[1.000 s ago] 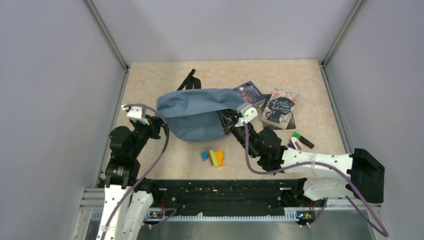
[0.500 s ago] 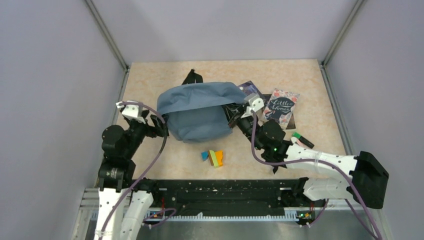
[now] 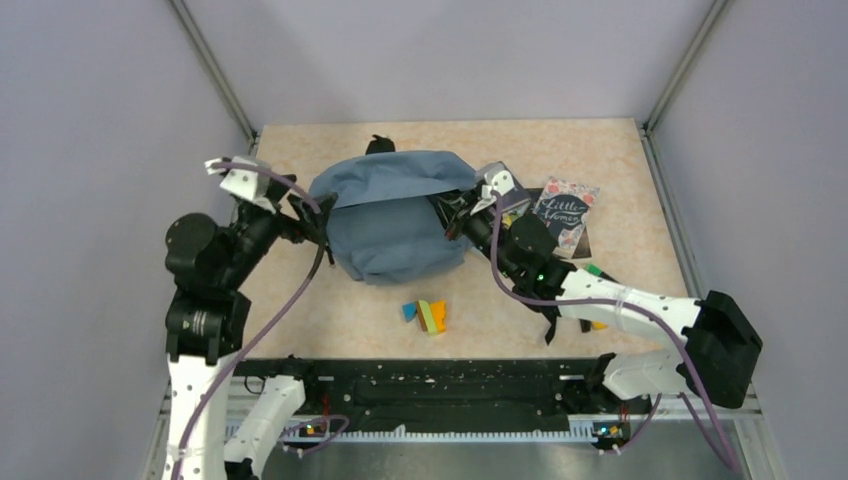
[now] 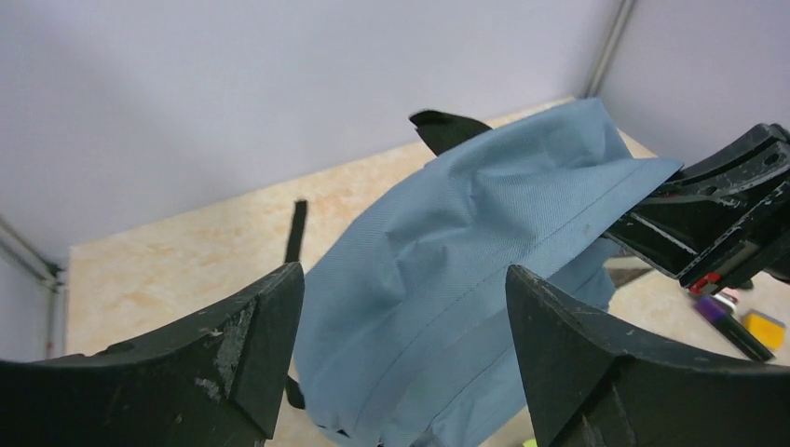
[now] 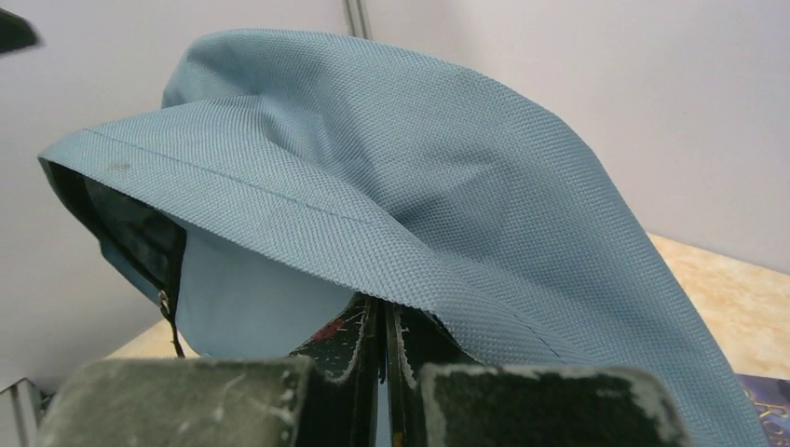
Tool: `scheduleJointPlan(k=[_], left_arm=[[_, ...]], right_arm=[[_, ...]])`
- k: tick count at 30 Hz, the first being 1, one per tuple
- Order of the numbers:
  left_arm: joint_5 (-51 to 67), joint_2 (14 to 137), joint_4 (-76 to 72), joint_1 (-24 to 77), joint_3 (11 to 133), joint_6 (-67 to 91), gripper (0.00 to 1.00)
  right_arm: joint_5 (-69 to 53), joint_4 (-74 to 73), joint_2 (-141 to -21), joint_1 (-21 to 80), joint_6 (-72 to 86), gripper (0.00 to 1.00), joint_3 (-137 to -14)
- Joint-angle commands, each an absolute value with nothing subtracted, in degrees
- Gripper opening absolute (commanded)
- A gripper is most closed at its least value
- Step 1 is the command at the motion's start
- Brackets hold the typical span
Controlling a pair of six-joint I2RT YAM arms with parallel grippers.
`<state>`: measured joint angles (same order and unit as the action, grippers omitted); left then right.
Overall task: Pack the student bag
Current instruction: Unzip the student bag at the center of the board.
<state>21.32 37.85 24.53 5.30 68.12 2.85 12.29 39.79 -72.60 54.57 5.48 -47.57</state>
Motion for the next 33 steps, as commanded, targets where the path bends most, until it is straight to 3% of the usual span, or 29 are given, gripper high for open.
scheduleJointPlan(k=[1, 6, 15, 21, 33], left_arm=[[25.4, 42.1, 23.5, 7.4, 70.2, 3.8, 0.84], [25.8, 49.2, 25.7, 13.6, 76.3, 1.5, 0.83], [7.7, 60.5, 30.0, 37.6, 84.6, -13.3, 0.85], [-23.2, 67.4, 29.8, 53.0, 78.9, -30.6, 0.89], [-33.5, 64.3, 21.4, 55.3, 71.2, -36.6, 0.95]], right_arm=[[10.6, 37.9, -74.2, 53.3, 7.9, 0.0, -50.6], [9.2, 36.6, -75.0, 52.7, 9.0, 0.0, -51.6], [8.4, 35.1, -75.2, 52.2, 9.9, 0.0, -52.0], [7.8, 34.7, -75.3, 52.1, 10.1, 0.0, -51.6], [6.0, 34.2, -75.7, 51.5, 10.3, 0.0, -51.8]])
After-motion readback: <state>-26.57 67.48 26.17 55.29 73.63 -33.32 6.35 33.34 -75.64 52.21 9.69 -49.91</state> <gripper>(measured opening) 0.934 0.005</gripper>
